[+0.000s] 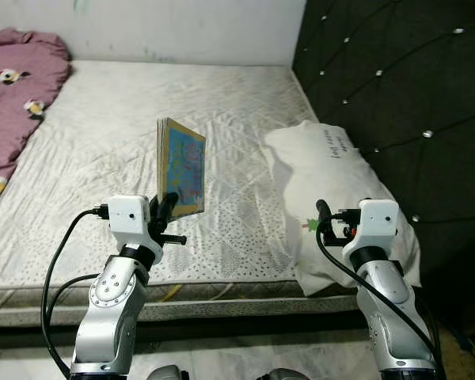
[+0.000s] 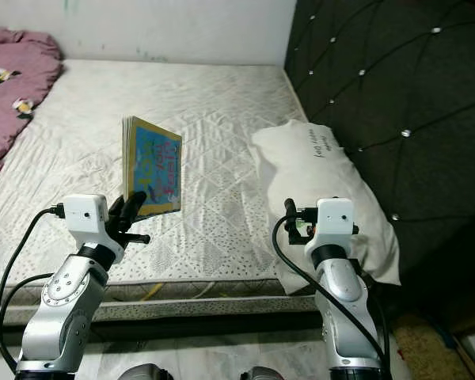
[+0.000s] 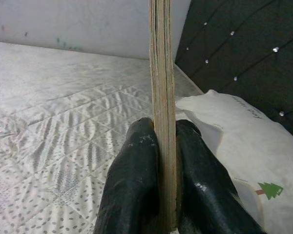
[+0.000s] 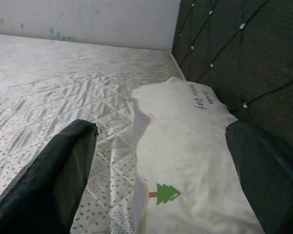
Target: Clean up the room
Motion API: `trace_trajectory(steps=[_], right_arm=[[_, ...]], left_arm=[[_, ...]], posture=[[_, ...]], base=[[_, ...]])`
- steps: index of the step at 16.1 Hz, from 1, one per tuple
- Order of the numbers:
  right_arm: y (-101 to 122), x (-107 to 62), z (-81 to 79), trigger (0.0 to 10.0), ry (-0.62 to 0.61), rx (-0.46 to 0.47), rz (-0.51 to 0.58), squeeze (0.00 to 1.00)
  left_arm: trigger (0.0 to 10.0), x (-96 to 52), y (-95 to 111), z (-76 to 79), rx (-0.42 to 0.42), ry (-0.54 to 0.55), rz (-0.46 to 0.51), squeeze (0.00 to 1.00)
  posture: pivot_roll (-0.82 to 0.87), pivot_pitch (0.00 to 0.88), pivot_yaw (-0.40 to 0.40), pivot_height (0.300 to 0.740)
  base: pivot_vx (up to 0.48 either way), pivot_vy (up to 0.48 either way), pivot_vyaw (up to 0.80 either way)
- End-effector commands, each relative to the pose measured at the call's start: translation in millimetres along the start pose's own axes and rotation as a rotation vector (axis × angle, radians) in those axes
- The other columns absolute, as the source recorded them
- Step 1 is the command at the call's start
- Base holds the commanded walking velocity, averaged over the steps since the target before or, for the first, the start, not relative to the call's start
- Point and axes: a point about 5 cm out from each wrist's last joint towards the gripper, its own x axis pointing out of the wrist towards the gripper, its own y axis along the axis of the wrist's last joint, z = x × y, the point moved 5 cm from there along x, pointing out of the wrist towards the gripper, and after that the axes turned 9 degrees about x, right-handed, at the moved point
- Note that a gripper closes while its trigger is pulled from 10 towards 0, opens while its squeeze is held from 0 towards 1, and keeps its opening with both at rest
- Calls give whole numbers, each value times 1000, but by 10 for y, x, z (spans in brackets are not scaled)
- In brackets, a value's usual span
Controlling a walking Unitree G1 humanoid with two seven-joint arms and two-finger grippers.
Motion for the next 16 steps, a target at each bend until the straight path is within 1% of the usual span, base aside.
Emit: trace_trajectory(steps=[1,3,16], right_arm=[[38,19,17,10000,-4,-3,6,0],[41,19,18,10000,-4,-3,8,0],[48,17,19,10000,-7,-2,11,0]], left_arm=[[10000,7,154,20,9,-13,60,0],[10000,7,155,23,8,-14,60,0],[10000,8,147,36,11,-19,58,0]], posture=[[-34,0,-57,740],[-34,0,-57,740],[-37,0,-56,740]], base=[[240,0,-506],[240,0,-484],[261,0,0]])
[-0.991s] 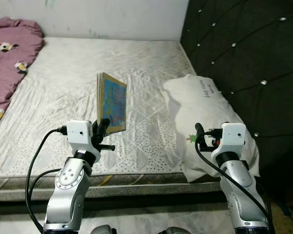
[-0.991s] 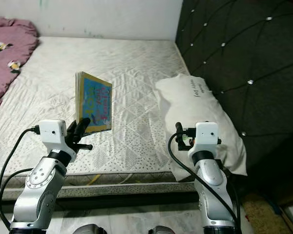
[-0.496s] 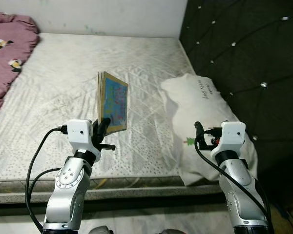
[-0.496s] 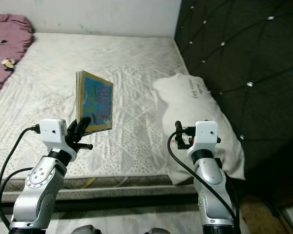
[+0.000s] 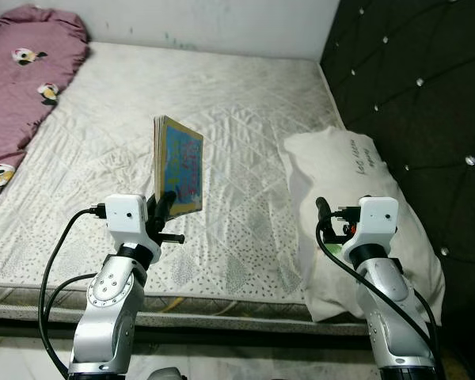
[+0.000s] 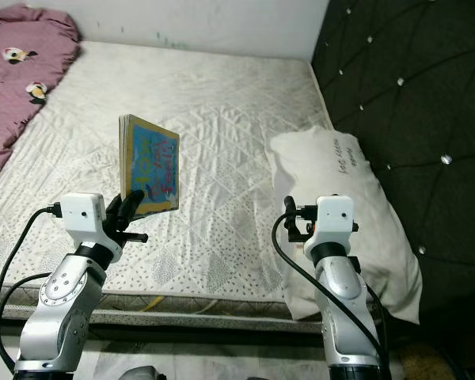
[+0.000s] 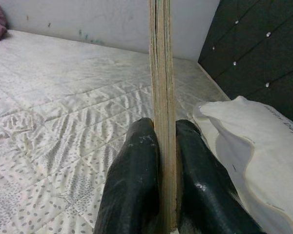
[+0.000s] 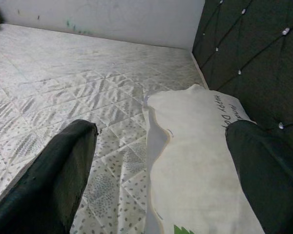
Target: Clean up the room
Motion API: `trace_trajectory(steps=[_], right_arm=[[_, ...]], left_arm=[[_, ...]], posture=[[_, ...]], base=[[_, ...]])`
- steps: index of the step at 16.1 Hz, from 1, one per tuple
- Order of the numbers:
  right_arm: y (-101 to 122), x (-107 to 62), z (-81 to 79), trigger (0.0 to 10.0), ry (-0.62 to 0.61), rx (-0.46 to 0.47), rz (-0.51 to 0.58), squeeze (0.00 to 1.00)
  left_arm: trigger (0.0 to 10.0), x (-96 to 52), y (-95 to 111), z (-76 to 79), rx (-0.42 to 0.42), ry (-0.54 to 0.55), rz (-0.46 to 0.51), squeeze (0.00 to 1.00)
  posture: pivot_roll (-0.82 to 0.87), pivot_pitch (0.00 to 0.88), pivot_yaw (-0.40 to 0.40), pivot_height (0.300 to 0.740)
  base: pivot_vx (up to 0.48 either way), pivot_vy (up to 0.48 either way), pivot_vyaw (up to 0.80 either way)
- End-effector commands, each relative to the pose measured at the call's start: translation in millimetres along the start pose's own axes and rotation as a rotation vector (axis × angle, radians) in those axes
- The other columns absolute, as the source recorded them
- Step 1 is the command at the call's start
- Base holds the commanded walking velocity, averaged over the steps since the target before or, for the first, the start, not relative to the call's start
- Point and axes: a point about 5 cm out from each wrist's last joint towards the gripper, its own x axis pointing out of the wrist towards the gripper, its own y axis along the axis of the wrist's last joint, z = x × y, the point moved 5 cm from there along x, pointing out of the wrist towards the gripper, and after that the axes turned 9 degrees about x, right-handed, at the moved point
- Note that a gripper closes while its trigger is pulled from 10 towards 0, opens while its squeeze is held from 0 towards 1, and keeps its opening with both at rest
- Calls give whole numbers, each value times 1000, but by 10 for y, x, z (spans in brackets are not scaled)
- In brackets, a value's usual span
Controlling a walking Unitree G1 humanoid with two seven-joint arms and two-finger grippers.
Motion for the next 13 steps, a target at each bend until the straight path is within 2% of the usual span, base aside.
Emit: trace_trajectory(steps=[1,13], right_arm=[[17,-4,33,10000,-11,-2,2,0],[34,-1,43,10000,-15,-4,9,0]], left_arm=[[10000,12,135,37,10,-19,53,0],[10000,25,127,50,9,-26,51,0]], posture=[[-37,0,-56,740],[-41,0,-54,740]], base=[[266,0,0],[288,0,0]])
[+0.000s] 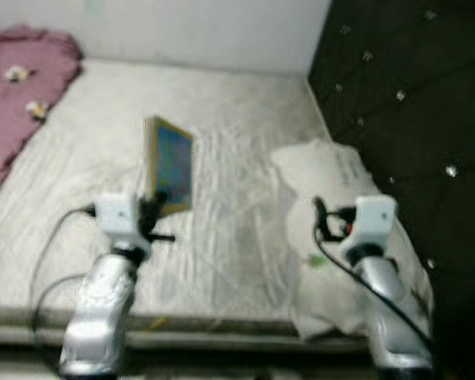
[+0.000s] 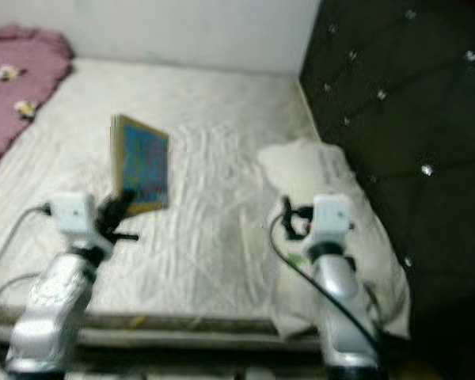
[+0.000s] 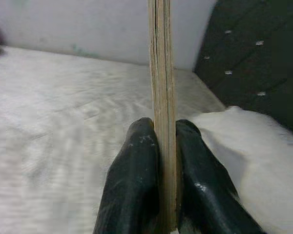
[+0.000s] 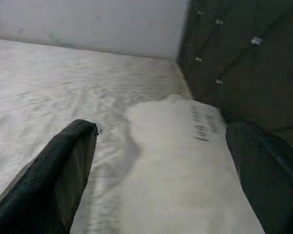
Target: Clean up the room
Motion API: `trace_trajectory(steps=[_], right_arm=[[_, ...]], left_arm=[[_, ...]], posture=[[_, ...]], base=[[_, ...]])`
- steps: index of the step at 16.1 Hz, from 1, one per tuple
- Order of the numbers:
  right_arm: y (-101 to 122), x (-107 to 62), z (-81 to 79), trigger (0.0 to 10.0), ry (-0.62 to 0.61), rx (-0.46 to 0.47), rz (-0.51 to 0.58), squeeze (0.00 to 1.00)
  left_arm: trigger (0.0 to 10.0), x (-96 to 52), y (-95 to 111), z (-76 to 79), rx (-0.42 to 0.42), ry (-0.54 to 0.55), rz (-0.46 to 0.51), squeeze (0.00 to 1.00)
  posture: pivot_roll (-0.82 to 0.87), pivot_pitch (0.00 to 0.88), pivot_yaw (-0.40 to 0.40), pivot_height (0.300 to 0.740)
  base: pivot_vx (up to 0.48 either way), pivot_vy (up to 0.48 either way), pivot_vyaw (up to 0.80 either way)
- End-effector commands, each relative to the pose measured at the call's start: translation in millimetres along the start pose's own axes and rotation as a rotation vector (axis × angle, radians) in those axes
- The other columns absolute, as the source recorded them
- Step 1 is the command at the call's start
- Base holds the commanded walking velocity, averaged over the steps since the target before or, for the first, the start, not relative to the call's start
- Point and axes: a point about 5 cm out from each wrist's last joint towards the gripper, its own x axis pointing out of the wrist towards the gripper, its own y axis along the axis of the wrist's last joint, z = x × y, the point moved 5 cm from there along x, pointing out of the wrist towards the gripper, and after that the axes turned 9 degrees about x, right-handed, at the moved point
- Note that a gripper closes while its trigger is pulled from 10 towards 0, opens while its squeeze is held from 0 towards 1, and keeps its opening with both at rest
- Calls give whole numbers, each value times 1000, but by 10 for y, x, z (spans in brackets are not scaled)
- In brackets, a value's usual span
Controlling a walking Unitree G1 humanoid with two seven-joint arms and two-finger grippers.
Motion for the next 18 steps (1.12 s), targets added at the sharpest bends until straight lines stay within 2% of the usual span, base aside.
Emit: trace_trajectory(steps=[1,3,7,10,11,13,15,16,18], right_arm=[[58,28,-49,10000,10,5,17,0],[57,28,-49,10000,9,5,17,0],[49,24,-38,10000,6,9,11,0],[51,24,-40,10000,8,5,13,0],[50,22,-41,10000,10,4,13,0],[55,22,-42,10000,12,1,13,0],[53,17,-48,10000,16,-2,10,0],[47,8,-59,10000,18,-3,9,0],[43,-2,-76,10000,23,5,10,0]], left_arm=[[10000,14,115,-31,42,-1,37,0],[10000,21,69,-55,79,27,14,0],[10000,31,88,-64,117,3,30,0],[10000,23,134,-154,147,29,61,0],[10000,8,95,-208,150,69,26,0],[10000,-2,44,-239,85,110,-17,0],[10000,-32,50,-177,56,56,11,0],[10000,-76,-31,-160,23,33,-24,0],[10000,-110,-67,-117,-1,11,-44,0]], posture=[[-41,0,-54,740],[-41,0,-54,740],[-37,0,-55,740],[-35,0,-57,740],[-35,0,-58,740],[-30,7,-61,740],[-26,13,-62,740],[-28,13,-60,740],[-28,8,-56,740]], base=[[0,0,0],[0,0,0],[0,0,-723],[0,0,-800],[0,0,-575],[0,0,-456],[0,0,0],[0,0,0],[0,0,0]])
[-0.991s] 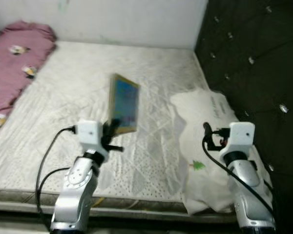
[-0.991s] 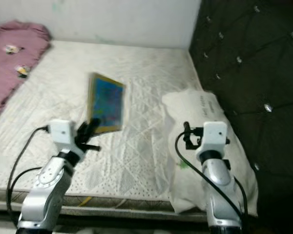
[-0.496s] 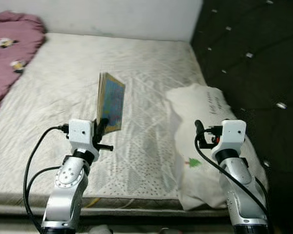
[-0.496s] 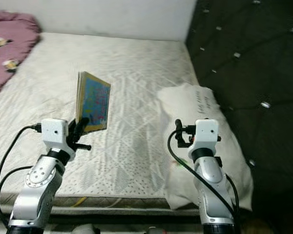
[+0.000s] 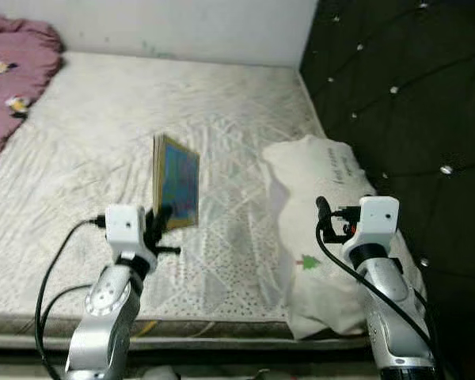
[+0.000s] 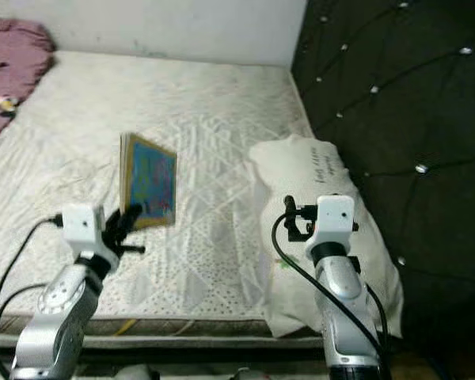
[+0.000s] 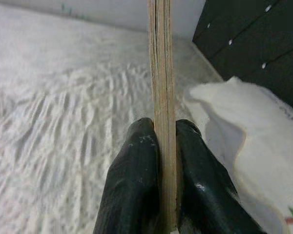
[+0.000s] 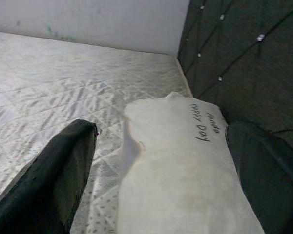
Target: Clean up the room
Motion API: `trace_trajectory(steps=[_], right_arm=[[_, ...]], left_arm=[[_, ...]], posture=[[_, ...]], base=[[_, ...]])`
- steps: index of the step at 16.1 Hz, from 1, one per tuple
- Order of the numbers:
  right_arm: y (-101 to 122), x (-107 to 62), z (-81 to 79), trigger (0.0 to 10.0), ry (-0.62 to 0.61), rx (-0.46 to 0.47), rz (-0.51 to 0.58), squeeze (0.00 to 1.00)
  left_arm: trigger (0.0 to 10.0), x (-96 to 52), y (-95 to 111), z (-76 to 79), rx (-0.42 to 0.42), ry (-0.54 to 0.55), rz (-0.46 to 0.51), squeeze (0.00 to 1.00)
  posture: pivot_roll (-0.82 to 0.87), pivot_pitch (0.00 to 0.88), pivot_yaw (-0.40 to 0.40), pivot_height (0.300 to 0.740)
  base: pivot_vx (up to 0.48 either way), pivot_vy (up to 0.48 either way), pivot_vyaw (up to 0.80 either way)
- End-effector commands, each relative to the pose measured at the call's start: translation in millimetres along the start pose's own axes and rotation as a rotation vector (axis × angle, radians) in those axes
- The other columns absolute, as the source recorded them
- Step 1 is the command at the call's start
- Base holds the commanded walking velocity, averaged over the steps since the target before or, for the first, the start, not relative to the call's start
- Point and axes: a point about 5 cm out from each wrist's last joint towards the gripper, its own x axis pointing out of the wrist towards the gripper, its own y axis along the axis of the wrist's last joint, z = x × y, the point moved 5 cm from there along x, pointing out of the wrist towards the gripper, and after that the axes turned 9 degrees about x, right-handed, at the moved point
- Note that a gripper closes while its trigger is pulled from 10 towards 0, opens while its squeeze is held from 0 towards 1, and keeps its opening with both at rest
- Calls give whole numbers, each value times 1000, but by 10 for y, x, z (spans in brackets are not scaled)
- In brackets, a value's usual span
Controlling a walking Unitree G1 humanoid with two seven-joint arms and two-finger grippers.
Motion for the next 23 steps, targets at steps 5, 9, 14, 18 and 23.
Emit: trace_trajectory(steps=[5,9,14,18,23], right_arm=[[44,10,11,10000,-3,15,9,0],[61,31,-15,10000,10,4,14,0],[66,36,-15,10000,12,7,16,0],[62,39,-14,10000,11,1,12,0],[57,35,-9,10000,8,0,10,0]], left_arm=[[10000,55,227,93,-15,-52,71,0],[10000,96,262,129,-11,-64,79,0],[10000,109,272,134,0,-60,84,0],[10000,115,277,134,7,-59,85,0],[10000,118,281,154,6,-71,86,0]], posture=[[-31,14,-59,740],[-36,18,-62,711],[-36,18,-63,656],[-35,20,-64,656],[-37,21,-64,656]], base=[[0,0,0],[0,0,0],[0,0,0],[0,0,0],[0,0,0]])
